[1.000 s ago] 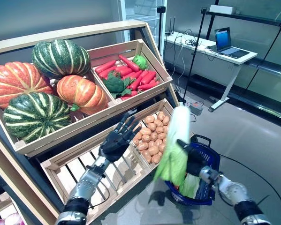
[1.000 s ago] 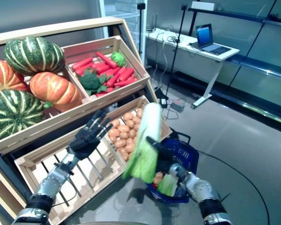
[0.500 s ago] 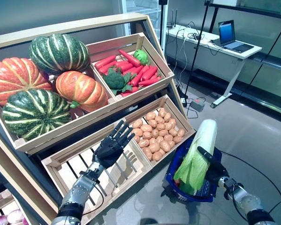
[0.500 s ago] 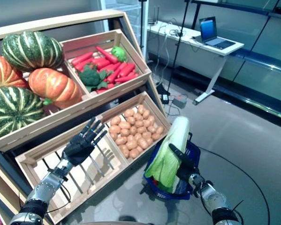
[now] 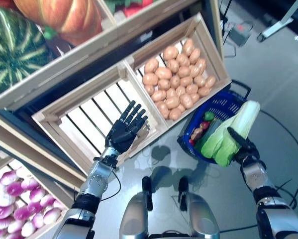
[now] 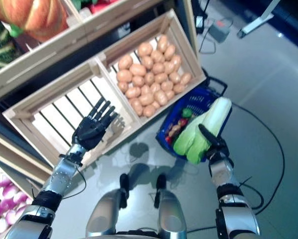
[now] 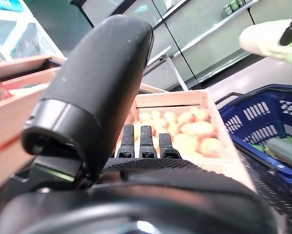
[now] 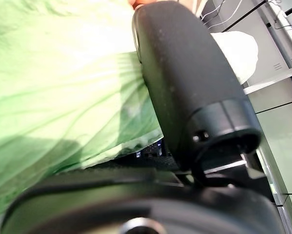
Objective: Put vegetables into the basket
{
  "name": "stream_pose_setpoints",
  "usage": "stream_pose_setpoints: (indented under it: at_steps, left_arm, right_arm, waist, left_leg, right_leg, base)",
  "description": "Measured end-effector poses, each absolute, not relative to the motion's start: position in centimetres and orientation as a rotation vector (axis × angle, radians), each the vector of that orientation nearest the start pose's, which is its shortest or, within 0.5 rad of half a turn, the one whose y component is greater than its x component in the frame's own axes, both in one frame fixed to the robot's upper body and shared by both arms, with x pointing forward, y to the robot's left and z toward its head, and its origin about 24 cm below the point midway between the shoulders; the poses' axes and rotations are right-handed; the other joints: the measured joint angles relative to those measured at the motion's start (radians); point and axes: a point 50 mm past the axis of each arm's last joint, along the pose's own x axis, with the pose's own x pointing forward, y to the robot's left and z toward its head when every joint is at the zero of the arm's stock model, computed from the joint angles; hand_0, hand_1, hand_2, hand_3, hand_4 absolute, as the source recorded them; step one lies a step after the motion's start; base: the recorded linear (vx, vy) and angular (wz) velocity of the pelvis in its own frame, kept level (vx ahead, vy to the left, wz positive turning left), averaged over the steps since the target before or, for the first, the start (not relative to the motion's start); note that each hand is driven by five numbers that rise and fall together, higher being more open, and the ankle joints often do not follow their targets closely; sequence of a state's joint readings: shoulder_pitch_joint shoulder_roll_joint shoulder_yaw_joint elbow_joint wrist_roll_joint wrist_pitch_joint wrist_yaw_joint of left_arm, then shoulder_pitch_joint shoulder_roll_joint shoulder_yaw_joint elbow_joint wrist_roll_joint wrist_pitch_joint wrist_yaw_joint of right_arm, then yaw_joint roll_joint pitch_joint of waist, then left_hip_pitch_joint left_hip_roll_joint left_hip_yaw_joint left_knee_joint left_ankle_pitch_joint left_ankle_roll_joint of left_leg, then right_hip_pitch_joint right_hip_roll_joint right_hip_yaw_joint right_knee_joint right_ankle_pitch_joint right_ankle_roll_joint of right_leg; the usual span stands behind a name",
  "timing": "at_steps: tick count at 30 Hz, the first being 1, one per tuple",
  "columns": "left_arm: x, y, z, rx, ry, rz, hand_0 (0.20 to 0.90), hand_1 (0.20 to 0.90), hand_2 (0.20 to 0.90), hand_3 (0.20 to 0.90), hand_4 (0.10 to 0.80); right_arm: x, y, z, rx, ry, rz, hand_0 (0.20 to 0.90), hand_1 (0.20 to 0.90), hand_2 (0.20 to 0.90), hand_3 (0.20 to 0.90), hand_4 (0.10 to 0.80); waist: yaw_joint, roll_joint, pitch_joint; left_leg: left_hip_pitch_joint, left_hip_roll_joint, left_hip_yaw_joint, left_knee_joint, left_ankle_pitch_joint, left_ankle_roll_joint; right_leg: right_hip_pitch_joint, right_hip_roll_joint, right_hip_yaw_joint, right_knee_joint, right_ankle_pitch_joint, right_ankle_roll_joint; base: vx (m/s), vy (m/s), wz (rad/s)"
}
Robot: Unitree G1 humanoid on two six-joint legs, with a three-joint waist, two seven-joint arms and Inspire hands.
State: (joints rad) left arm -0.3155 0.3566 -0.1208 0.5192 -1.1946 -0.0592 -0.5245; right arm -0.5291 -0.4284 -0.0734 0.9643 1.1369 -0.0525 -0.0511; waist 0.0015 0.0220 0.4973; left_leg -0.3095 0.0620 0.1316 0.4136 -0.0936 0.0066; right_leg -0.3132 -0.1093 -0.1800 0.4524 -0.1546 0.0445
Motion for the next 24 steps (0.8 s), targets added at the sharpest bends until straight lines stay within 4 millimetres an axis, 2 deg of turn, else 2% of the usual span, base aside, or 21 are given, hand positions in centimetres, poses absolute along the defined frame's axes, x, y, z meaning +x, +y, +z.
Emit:
stream_pose_setpoints:
  at_steps: [4,9,16,17,18,24]
  left_arm:
    - [30.6,19.0,4.2,-0.833,-0.053,-0.398,0.900,0.900,0.900,0.900,0.800]
    - [30.8,18.9,4.8,-0.833,-0.083,-0.406,0.900,0.900,0.900,0.900,0.800]
    - [30.8,17.9,5.4,-0.860,-0.099,-0.441,0.900,0.900,0.900,0.900,0.800]
    - [30.8,17.7,5.5,-0.863,-0.101,-0.447,0.900,0.900,0.900,0.900,0.800]
    - [30.8,17.5,5.6,-0.862,-0.107,-0.455,0.900,0.900,0.900,0.900,0.800]
    - [30.8,17.2,5.9,-0.867,-0.113,-0.462,0.900,0.900,0.900,0.900,0.800]
  right_arm:
    - [32.8,-29.4,2.9,0.745,0.182,-0.492,0.300,0.300,0.300,0.300,0.400]
    - [33.7,-30.9,5.1,0.654,0.157,-0.546,0.300,0.300,0.300,0.300,0.400]
    - [33.8,-32.3,6.6,0.590,0.138,-0.657,0.300,0.300,0.300,0.300,0.400]
    - [33.8,-32.3,6.7,0.587,0.137,-0.668,0.822,0.822,0.822,0.822,0.748]
    - [33.8,-32.4,6.9,0.588,0.132,-0.681,0.900,0.900,0.900,0.900,0.800]
    - [34.3,-32.4,7.8,0.592,0.105,-0.695,0.900,0.900,0.900,0.900,0.800]
  waist:
    - [0.014,0.020,0.019]
    - [0.017,0.033,0.027]
    - [0.012,0.038,0.028]
    - [0.010,0.038,0.028]
    - [0.010,0.038,0.028]
    - [0.007,0.045,0.030]
  left_leg:
    - [-0.096,-0.013,-0.014,0.151,-0.057,0.003]
    - [-0.225,-0.013,-0.017,0.354,-0.143,0.017]
    - [-0.362,-0.010,-0.018,0.510,-0.192,0.015]
    - [-0.377,-0.009,-0.019,0.523,-0.195,0.012]
    - [-0.397,-0.007,-0.020,0.540,-0.202,0.006]
    - [-0.447,0.009,-0.023,0.609,-0.227,-0.002]
  right_leg:
    - [-0.101,-0.037,0.002,0.173,-0.081,-0.009]
    - [-0.226,-0.077,0.006,0.386,-0.171,-0.018]
    - [-0.366,-0.107,0.012,0.554,-0.234,-0.033]
    - [-0.382,-0.108,0.012,0.570,-0.239,-0.036]
    - [-0.403,-0.108,0.014,0.588,-0.246,-0.034]
    - [-0.455,-0.108,0.017,0.659,-0.271,-0.049]
  base:
    - [-0.075,0.039,0.13]
    - [-0.032,0.010,0.04]
    - [-0.027,-0.008,0.03]
    - [0.000,0.000,0.00]
    - [0.000,0.000,0.00]
    - [0.012,0.000,-0.02]
